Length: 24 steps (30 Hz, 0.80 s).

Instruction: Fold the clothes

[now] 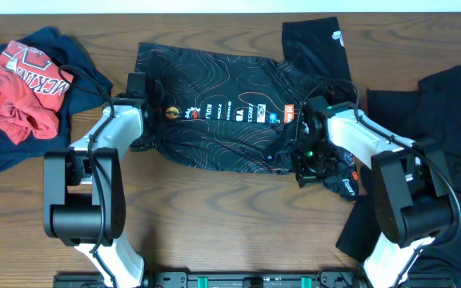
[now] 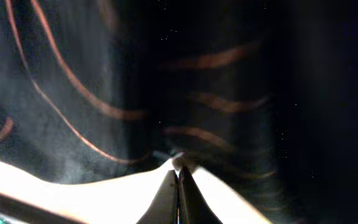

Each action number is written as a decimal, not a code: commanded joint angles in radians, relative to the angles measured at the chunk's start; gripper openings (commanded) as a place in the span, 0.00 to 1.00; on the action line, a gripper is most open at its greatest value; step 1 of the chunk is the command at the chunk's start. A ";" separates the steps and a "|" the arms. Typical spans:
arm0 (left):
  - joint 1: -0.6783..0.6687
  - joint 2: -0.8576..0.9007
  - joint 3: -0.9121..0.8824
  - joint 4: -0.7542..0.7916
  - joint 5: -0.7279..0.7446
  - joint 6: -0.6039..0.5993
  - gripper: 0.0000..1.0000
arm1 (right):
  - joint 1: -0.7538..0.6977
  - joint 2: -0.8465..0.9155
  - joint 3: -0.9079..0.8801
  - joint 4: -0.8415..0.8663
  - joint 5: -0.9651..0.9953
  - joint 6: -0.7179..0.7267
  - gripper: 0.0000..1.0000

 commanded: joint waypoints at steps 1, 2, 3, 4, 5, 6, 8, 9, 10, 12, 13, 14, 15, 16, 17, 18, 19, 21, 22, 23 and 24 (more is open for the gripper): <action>-0.007 0.135 -0.110 -0.126 0.111 -0.031 0.06 | -0.002 0.004 -0.051 0.006 0.003 0.017 0.01; -0.007 0.135 -0.110 -0.143 0.111 -0.027 0.06 | -0.002 0.004 -0.060 0.014 0.004 0.016 0.01; -0.007 0.135 -0.110 -0.150 0.111 -0.018 0.06 | -0.002 0.004 -0.064 0.027 0.006 0.013 0.01; -0.007 0.135 -0.110 -0.152 0.111 -0.011 0.06 | -0.002 0.003 -0.063 0.042 0.008 0.009 0.01; -0.007 0.135 -0.110 -0.150 0.111 -0.011 0.06 | -0.002 0.000 -0.060 0.062 0.008 -0.003 0.01; -0.007 0.135 -0.110 -0.146 0.111 -0.012 0.06 | -0.002 -0.002 -0.053 0.075 0.007 -0.012 0.01; -0.007 0.135 -0.110 -0.140 0.111 -0.013 0.06 | -0.002 -0.007 -0.023 0.080 0.008 -0.018 0.01; -0.007 0.135 -0.110 -0.142 0.111 -0.013 0.06 | -0.002 -0.010 0.000 0.071 0.007 -0.018 0.01; -0.007 0.135 -0.110 -0.146 0.111 -0.013 0.06 | -0.002 -0.012 0.021 0.062 0.008 -0.018 0.01; -0.007 0.135 -0.110 -0.164 0.111 -0.013 0.06 | 0.003 -0.021 0.058 0.050 0.015 -0.020 0.01; -0.007 0.135 -0.110 -0.177 0.111 -0.013 0.06 | 0.005 -0.028 0.073 0.047 0.019 -0.027 0.01; -0.007 0.135 -0.110 -0.191 0.111 -0.018 0.06 | 0.009 -0.038 0.089 0.045 0.029 -0.027 0.01; -0.007 0.135 -0.110 -0.209 0.111 -0.032 0.06 | 0.011 -0.048 0.105 0.043 0.041 -0.027 0.01; -0.007 0.135 -0.111 -0.228 0.112 -0.041 0.06 | 0.014 -0.060 0.123 0.038 0.051 -0.028 0.01; -0.007 0.135 -0.112 -0.245 0.112 -0.046 0.06 | 0.014 -0.067 0.139 0.032 0.064 -0.028 0.01; -0.007 0.135 -0.112 -0.262 0.112 -0.052 0.06 | 0.014 -0.075 0.158 0.023 0.068 -0.026 0.01; -0.007 0.135 -0.112 -0.281 0.112 -0.059 0.06 | 0.013 -0.078 0.174 0.017 0.067 -0.026 0.01; -0.007 0.135 -0.114 -0.313 0.115 -0.062 0.06 | 0.013 -0.080 0.206 -0.001 0.068 -0.027 0.01; -0.007 0.135 -0.117 -0.329 0.118 -0.068 0.06 | 0.012 -0.080 0.221 -0.008 0.068 -0.029 0.01; -0.007 0.135 -0.121 -0.338 0.129 -0.073 0.06 | 0.012 -0.080 0.226 -0.010 0.068 -0.030 0.01; -0.007 0.135 -0.128 -0.343 0.147 -0.073 0.06 | 0.012 -0.080 0.230 -0.010 0.069 -0.032 0.01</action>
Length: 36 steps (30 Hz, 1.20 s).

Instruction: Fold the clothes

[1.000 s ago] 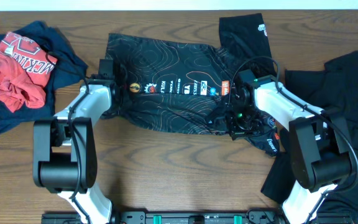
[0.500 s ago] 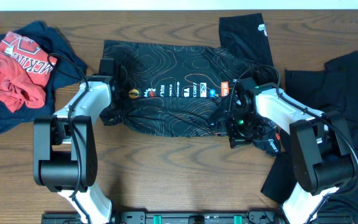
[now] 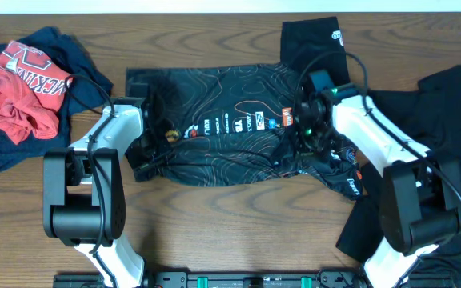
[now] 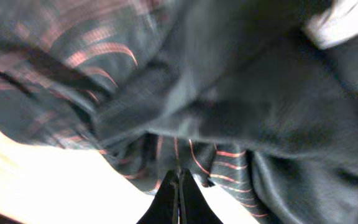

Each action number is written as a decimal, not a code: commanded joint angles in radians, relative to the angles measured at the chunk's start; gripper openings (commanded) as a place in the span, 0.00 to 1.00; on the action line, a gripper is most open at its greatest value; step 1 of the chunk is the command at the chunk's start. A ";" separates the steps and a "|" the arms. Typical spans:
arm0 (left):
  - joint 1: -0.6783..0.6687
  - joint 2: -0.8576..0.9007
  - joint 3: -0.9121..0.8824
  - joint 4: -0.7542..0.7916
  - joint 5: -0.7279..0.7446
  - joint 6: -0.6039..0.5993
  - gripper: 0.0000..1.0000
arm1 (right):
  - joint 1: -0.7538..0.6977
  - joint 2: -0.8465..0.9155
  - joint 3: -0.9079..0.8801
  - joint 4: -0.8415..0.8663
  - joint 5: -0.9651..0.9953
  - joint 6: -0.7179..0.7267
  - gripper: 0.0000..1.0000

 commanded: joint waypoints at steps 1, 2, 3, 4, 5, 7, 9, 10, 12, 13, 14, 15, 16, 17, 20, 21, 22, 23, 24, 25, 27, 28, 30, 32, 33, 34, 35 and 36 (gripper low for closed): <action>-0.006 0.135 -0.138 -0.029 0.076 -0.026 0.06 | 0.007 -0.023 0.029 -0.006 0.023 -0.015 0.01; -0.006 0.135 -0.151 -0.028 0.095 -0.029 0.06 | 0.007 -0.023 0.029 -0.006 0.030 -0.015 0.01; -0.006 0.135 -0.168 -0.027 0.113 -0.033 0.06 | 0.007 -0.023 0.029 -0.007 0.039 -0.015 0.01; -0.006 0.135 -0.183 -0.027 0.122 -0.037 0.06 | 0.007 -0.023 0.029 -0.009 0.044 -0.015 0.01; -0.006 0.135 -0.198 -0.025 0.124 -0.040 0.06 | 0.007 -0.023 0.029 -0.010 0.047 -0.015 0.01; -0.006 0.135 -0.227 -0.007 0.124 -0.040 0.08 | 0.007 -0.023 0.029 -0.010 0.054 -0.018 0.01; -0.006 0.135 -0.238 0.005 0.124 -0.040 0.40 | 0.006 -0.023 0.029 -0.007 0.068 -0.018 0.01; -0.006 0.135 -0.238 0.005 0.134 -0.039 0.44 | 0.005 -0.023 0.029 -0.005 0.071 -0.018 0.01; -0.006 0.135 -0.238 0.006 0.150 -0.039 0.49 | 0.002 -0.023 0.029 -0.004 0.077 -0.019 0.13; -0.006 0.135 -0.238 0.011 0.149 -0.039 0.55 | 0.000 -0.023 0.029 -0.004 0.083 -0.019 0.34; -0.006 0.135 -0.238 0.022 0.145 -0.036 0.61 | -0.001 -0.023 0.029 -0.003 0.088 -0.019 0.44; -0.006 0.135 -0.238 0.037 0.142 -0.035 0.67 | -0.003 -0.023 0.031 -0.002 0.091 -0.030 0.50; -0.006 0.135 -0.237 0.048 0.142 -0.036 0.71 | -0.004 -0.023 0.034 -0.002 0.095 -0.031 0.51; -0.006 0.135 -0.234 0.056 0.142 -0.036 0.72 | -0.005 -0.023 0.038 -0.002 0.094 -0.039 0.47; -0.006 0.135 -0.227 0.060 0.142 -0.035 0.73 | -0.005 -0.023 0.060 -0.011 0.095 -0.045 0.45; -0.006 0.135 -0.227 0.059 0.137 -0.036 0.73 | -0.005 -0.023 0.068 -0.015 0.095 -0.045 0.45; -0.005 0.135 -0.227 0.059 0.129 -0.036 0.73 | -0.005 -0.023 0.077 -0.018 0.095 -0.045 0.45; -0.002 0.135 -0.227 0.059 0.117 -0.037 0.73 | -0.005 -0.023 0.087 -0.023 0.095 -0.045 0.46; 0.004 0.135 -0.227 0.059 0.101 -0.048 0.73 | -0.005 -0.023 0.098 -0.029 0.095 -0.045 0.46; 0.013 0.135 -0.227 0.059 0.085 -0.055 0.73 | -0.005 -0.023 0.108 -0.034 0.095 -0.045 0.46; 0.042 0.135 -0.227 0.061 0.073 -0.055 0.73 | -0.005 -0.023 0.127 -0.046 0.095 -0.048 0.45; 0.069 0.135 -0.227 0.062 0.064 -0.055 0.73 | -0.005 -0.023 0.142 -0.055 0.095 -0.050 0.46; 0.109 0.135 -0.227 0.063 0.052 -0.055 0.73 | -0.005 -0.023 0.159 -0.069 0.095 -0.053 0.46; 0.172 0.135 -0.227 0.066 0.044 -0.055 0.73 | -0.005 -0.023 0.178 -0.085 0.094 -0.061 0.45; 0.211 0.135 -0.225 0.066 0.041 -0.054 0.73 | -0.005 -0.023 0.186 -0.090 0.095 -0.064 0.46; 0.239 0.135 -0.223 0.066 0.035 -0.053 0.73 | -0.005 -0.023 0.192 -0.095 0.095 -0.064 0.46; 0.264 0.135 -0.221 0.066 0.028 -0.050 0.73 | -0.005 -0.023 0.196 -0.099 0.095 -0.064 0.45; 0.289 0.135 -0.218 0.065 0.019 -0.050 0.73 | -0.005 -0.023 0.199 -0.099 0.095 -0.065 0.45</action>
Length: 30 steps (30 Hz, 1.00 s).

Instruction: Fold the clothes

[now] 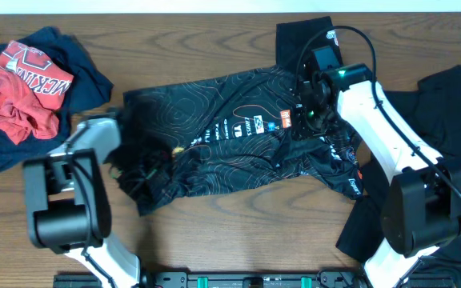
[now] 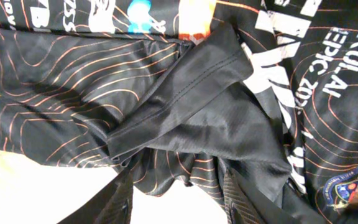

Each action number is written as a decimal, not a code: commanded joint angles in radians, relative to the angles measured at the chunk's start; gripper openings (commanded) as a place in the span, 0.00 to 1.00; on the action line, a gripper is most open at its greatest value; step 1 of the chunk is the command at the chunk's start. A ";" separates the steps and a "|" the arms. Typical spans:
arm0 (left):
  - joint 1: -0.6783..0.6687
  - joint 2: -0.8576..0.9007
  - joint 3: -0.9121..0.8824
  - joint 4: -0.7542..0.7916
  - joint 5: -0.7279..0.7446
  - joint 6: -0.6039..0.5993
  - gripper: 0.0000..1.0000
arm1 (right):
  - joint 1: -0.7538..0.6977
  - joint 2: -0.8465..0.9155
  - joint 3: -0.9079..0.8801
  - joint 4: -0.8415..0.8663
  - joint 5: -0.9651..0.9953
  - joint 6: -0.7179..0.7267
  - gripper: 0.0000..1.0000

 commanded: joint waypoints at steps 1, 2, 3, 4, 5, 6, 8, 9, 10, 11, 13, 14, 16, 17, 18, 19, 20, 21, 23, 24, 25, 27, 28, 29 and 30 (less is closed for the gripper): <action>0.103 0.153 -0.090 0.119 -0.301 0.057 0.73 | -0.004 -0.016 0.032 -0.004 0.006 -0.029 0.46; 0.122 0.153 -0.085 0.119 -0.312 0.063 0.73 | -0.004 -0.016 0.034 -0.004 0.006 -0.029 0.46; 0.137 0.153 -0.080 0.114 -0.314 0.063 0.73 | -0.004 -0.016 0.034 -0.004 0.005 -0.029 0.45; 0.153 0.153 -0.075 0.110 -0.310 0.063 0.73 | -0.004 -0.016 0.034 -0.004 0.006 -0.029 0.45; 0.159 0.153 -0.071 0.108 -0.309 0.063 0.73 | -0.004 -0.016 0.034 -0.004 0.005 -0.029 0.45; 0.162 0.153 -0.068 0.107 -0.310 0.063 0.73 | -0.004 -0.016 0.034 -0.003 0.006 -0.029 0.45; 0.162 0.153 -0.066 0.106 -0.310 0.063 0.73 | -0.004 -0.016 0.034 -0.003 0.006 -0.029 0.46; 0.160 0.153 -0.066 0.106 -0.309 0.063 0.73 | -0.004 -0.016 0.034 -0.003 0.006 -0.029 0.48; 0.157 0.152 -0.065 0.107 -0.306 0.063 0.74 | -0.005 -0.016 0.034 -0.002 0.006 -0.030 0.50; 0.151 0.151 -0.063 0.108 -0.304 0.063 0.76 | -0.005 -0.016 0.034 0.000 0.006 -0.036 0.52; 0.132 0.142 -0.055 0.106 -0.303 0.063 0.82 | -0.006 -0.016 0.034 0.010 0.010 -0.037 0.56; 0.121 0.134 -0.052 0.103 -0.304 0.063 0.84 | -0.007 -0.016 0.035 0.013 0.010 -0.037 0.57; 0.095 0.101 -0.049 0.100 -0.304 0.058 0.88 | -0.007 -0.016 0.038 0.016 0.010 -0.037 0.59; 0.083 0.076 -0.049 0.100 -0.304 0.055 0.89 | -0.007 -0.016 0.039 0.017 0.010 -0.037 0.60; 0.071 0.046 -0.049 0.099 -0.303 0.051 0.89 | -0.007 -0.016 0.040 0.019 0.010 -0.037 0.61; 0.060 0.011 -0.048 0.096 -0.298 0.045 0.92 | -0.007 -0.016 0.042 0.019 0.010 -0.037 0.61; 0.051 -0.023 -0.047 0.092 -0.292 0.044 0.94 | -0.007 -0.016 0.045 0.018 0.010 -0.037 0.62; 0.042 -0.065 -0.043 0.080 -0.288 0.042 0.95 | -0.007 -0.016 0.046 0.019 0.009 -0.036 0.63; 0.028 -0.132 -0.036 0.056 -0.288 0.025 0.97 | -0.007 -0.016 0.048 0.018 0.009 -0.037 0.63; 0.021 -0.167 -0.035 0.043 -0.285 0.023 0.98 | -0.007 -0.016 0.049 0.018 0.009 -0.036 0.63; 0.016 -0.197 -0.035 0.027 -0.285 0.016 0.98 | -0.007 -0.016 0.049 0.018 0.009 -0.036 0.63; 0.010 -0.257 -0.035 -0.006 -0.285 0.006 0.98 | -0.007 -0.016 0.049 0.018 0.009 -0.036 0.64; 0.009 -0.282 -0.035 -0.016 -0.285 0.005 0.98 | -0.007 -0.016 0.049 0.018 0.009 -0.036 0.64; 0.009 -0.305 -0.035 -0.026 -0.285 0.000 0.98 | -0.007 -0.016 0.050 0.018 0.009 -0.036 0.64; 0.009 -0.331 -0.035 -0.035 -0.285 -0.005 0.98 | -0.007 -0.016 0.050 0.017 0.009 -0.036 0.64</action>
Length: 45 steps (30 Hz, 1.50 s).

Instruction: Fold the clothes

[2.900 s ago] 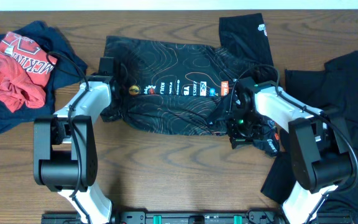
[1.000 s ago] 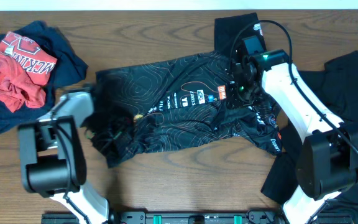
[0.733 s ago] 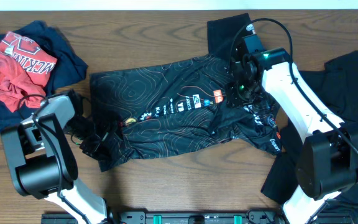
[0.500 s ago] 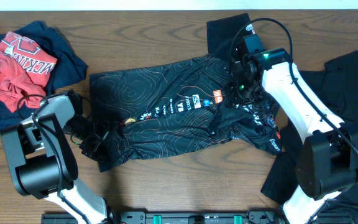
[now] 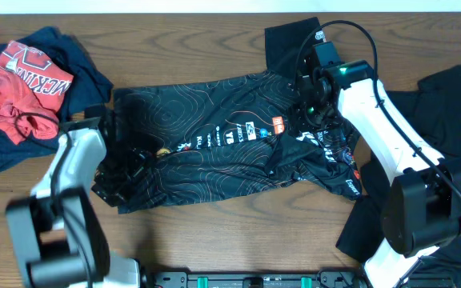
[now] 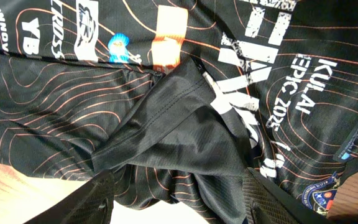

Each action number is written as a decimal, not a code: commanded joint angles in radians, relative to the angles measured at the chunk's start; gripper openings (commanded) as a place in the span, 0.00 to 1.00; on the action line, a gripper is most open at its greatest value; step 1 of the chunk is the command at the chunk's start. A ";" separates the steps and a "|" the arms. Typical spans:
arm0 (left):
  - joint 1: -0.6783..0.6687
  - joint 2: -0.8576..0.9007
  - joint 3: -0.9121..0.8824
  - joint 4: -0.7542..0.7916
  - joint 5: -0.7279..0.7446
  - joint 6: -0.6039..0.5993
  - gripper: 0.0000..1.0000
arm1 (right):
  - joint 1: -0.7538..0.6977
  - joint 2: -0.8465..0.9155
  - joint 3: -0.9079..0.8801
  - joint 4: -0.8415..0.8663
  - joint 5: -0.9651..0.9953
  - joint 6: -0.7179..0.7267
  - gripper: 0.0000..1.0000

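A black jersey (image 5: 222, 144) with thin orange contour lines and sponsor logos lies across the middle of the table, creased, with a fold of its own cloth near the right end. My right gripper (image 5: 306, 108) hovers over its far right part. In the right wrist view that gripper (image 6: 182, 199) is wide open, with only the jersey (image 6: 185, 124) beneath it. My left gripper (image 5: 122, 172) sits in bunched cloth at the jersey's near left corner. Its fingers are lost against the dark fabric.
A heap of red and navy clothes (image 5: 22, 88) lies at the far left. A large black garment (image 5: 438, 120) covers the right side, and another black piece (image 5: 294, 36) lies at the back behind the jersey. Bare wooden table (image 5: 214, 240) shows along the front.
The left gripper has shifted a little left, and the jersey has slid left with it and lies flatter. The right gripper stays open over the far right part, its jaws wider.
First both grippers were at the jersey's front edge, the right one shut on cloth at the near right. Then the right gripper, still shut, was further back over the jersey. Later it was open there, the left corner bunched toward the front. Now the jersey lies stretched leftward.
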 commanded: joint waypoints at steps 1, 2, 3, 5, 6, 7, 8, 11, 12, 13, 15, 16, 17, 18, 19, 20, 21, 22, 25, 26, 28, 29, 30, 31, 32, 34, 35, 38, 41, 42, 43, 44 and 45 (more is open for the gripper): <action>-0.005 -0.083 -0.005 -0.023 -0.047 -0.013 0.98 | -0.006 -0.016 0.026 0.001 0.006 -0.011 0.65; -0.005 -0.104 -0.005 -0.026 -0.043 -0.012 0.98 | -0.006 -0.016 0.026 -0.001 0.006 -0.011 0.65; -0.005 -0.120 -0.005 -0.025 -0.029 0.000 0.98 | -0.006 -0.016 0.026 -0.001 0.006 -0.011 0.65; -0.012 -0.138 -0.005 -0.012 -0.013 0.005 1.00 | -0.006 -0.016 0.027 -0.001 0.006 -0.011 0.66; -0.016 -0.139 -0.005 0.005 -0.004 0.015 0.99 | -0.007 -0.016 0.027 0.002 0.006 -0.011 0.68; -0.024 -0.139 -0.003 0.029 0.018 0.039 0.99 | -0.008 -0.016 0.029 0.004 0.006 -0.011 0.68; -0.036 -0.137 -0.003 0.064 0.037 0.070 1.00 | -0.009 -0.016 0.031 0.007 0.010 -0.020 0.68; -0.081 -0.136 0.003 0.175 0.031 0.132 1.00 | -0.014 -0.016 0.056 0.015 0.069 -0.037 0.74; -0.098 -0.134 0.014 0.203 0.017 0.135 1.00 | -0.018 -0.016 0.073 0.013 0.100 -0.037 0.79; -0.114 -0.130 0.033 0.221 0.001 0.135 1.00 | -0.024 -0.016 0.094 0.012 0.128 -0.038 0.82; -0.140 -0.115 0.084 0.235 -0.045 0.135 1.00 | -0.039 -0.016 0.140 0.013 0.166 -0.038 0.82; -0.148 -0.099 0.120 0.234 -0.060 0.135 1.00 | -0.047 -0.016 0.164 0.022 0.181 -0.047 0.80; -0.154 -0.081 0.154 0.228 -0.060 0.135 1.00 | -0.055 -0.016 0.188 0.033 0.188 -0.057 0.80; -0.158 -0.060 0.192 0.216 -0.060 0.135 1.00 | -0.063 -0.016 0.207 0.042 0.200 -0.057 0.82; -0.161 -0.029 0.240 0.195 -0.060 0.135 1.00 | -0.071 -0.015 0.225 0.052 0.214 -0.058 0.86; -0.161 -0.003 0.277 0.176 -0.060 0.135 1.00 | -0.080 -0.014 0.242 0.056 0.225 -0.060 0.89; -0.161 0.038 0.330 0.149 -0.059 0.135 1.00 | -0.093 -0.014 0.256 0.058 0.229 -0.062 0.89; -0.161 0.071 0.369 0.127 -0.059 0.135 1.00 | -0.103 -0.014 0.261 0.059 0.228 -0.067 0.90; -0.161 0.173 0.486 0.049 -0.056 0.141 1.00 | -0.137 -0.008 0.262 0.047 0.228 -0.067 0.91; -0.161 0.214 0.528 0.021 -0.053 0.149 1.00 | -0.153 0.003 0.262 0.033 0.227 -0.067 0.90; -0.161 0.271 0.585 -0.017 -0.048 0.165 1.00 | -0.175 0.029 0.262 0.014 0.236 -0.067 0.86; -0.161 0.303 0.615 -0.036 -0.048 0.170 1.00 | -0.187 0.043 0.262 0.008 0.243 -0.068 0.86; -0.161 0.322 0.634 -0.050 -0.048 0.173 1.00 | -0.196 0.062 0.262 0.005 0.253 -0.068 0.88; -0.161 0.347 0.656 -0.062 -0.048 0.173 0.99 | -0.205 0.079 0.262 0.005 0.264 -0.068 0.90; -0.161 0.369 0.678 -0.072 -0.048 0.174 0.99 | -0.218 0.113 0.267 0.005 0.278 -0.068 0.96; -0.161 0.395 0.710 -0.087 -0.048 0.180 0.99 | -0.232 0.161 0.284 0.002 0.280 -0.077 0.98; -0.161 0.404 0.723 -0.089 -0.048 0.181 0.99 | -0.237 0.187 0.295 -0.002 0.281 -0.081 0.99; -0.159 0.415 0.756 -0.084 -0.050 0.185 0.99 | -0.241 0.279 0.350 -0.005 0.314 -0.101 0.99; -0.158 0.419 0.792 -0.077 -0.051 0.184 0.99 | -0.237 0.363 0.429 0.018 0.404 -0.110 0.99; -0.158 0.419 0.798 -0.070 -0.051 0.184 0.99 | -0.235 0.388 0.457 0.034 0.431 -0.116 0.99; -0.158 0.419 0.803 -0.061 -0.053 0.184 0.99 | -0.232 0.412 0.489 0.058 0.454 -0.121 0.99; -0.158 0.419 0.805 -0.054 -0.053 0.183 0.99 | -0.227 0.432 0.521 0.077 0.470 -0.128 0.99; -0.158 0.420 0.805 -0.049 -0.053 0.183 0.99 | -0.224 0.445 0.543 0.091 0.480 -0.132 0.99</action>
